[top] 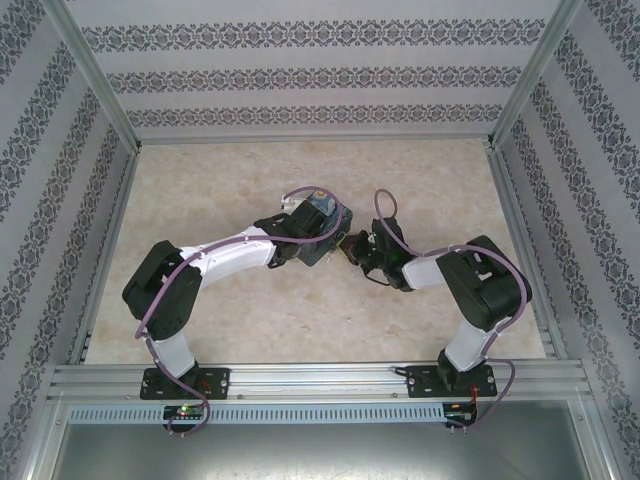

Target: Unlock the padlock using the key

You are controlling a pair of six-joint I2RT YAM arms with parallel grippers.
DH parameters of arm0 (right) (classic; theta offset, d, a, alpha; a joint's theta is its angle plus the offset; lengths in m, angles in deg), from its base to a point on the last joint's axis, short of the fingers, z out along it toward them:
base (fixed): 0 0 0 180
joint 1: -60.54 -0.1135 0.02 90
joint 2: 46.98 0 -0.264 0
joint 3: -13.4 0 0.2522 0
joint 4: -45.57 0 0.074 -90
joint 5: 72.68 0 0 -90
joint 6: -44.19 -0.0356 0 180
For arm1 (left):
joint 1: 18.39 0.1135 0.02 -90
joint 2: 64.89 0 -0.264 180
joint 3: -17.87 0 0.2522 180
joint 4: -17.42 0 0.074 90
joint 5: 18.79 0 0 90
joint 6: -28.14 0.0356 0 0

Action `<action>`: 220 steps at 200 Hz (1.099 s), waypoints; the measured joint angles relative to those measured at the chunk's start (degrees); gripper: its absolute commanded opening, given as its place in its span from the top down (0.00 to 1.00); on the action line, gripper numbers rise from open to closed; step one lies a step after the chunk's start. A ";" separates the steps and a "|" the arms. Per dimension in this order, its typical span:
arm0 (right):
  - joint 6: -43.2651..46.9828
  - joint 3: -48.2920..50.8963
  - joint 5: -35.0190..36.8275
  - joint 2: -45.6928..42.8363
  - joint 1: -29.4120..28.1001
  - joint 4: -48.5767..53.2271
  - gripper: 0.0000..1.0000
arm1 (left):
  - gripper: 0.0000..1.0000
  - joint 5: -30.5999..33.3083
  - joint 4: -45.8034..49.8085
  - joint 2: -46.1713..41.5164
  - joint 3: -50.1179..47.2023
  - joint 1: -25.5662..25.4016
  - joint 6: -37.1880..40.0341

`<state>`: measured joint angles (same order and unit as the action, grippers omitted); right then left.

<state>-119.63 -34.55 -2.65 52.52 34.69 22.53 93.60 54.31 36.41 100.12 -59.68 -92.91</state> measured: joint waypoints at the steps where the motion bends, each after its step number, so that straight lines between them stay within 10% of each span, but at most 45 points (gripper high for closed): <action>1: 0.00 -0.04 0.00 0.02 0.11 0.07 1.00 | 0.14 0.00 0.00 0.00 0.00 0.00 0.00; 198: 1.11 25.90 -6.01 -23.87 -6.19 3.67 1.00 | 0.03 -13.49 7.34 -2.97 3.32 0.55 1.53; 220: 1.86 27.78 -5.97 -27.82 -5.75 6.19 0.68 | 0.02 -14.12 7.89 -6.93 3.32 1.40 1.51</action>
<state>-117.77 -6.77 -8.62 24.70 28.95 28.72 79.48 62.20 29.48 103.44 -58.29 -91.40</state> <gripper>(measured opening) 0.190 0.975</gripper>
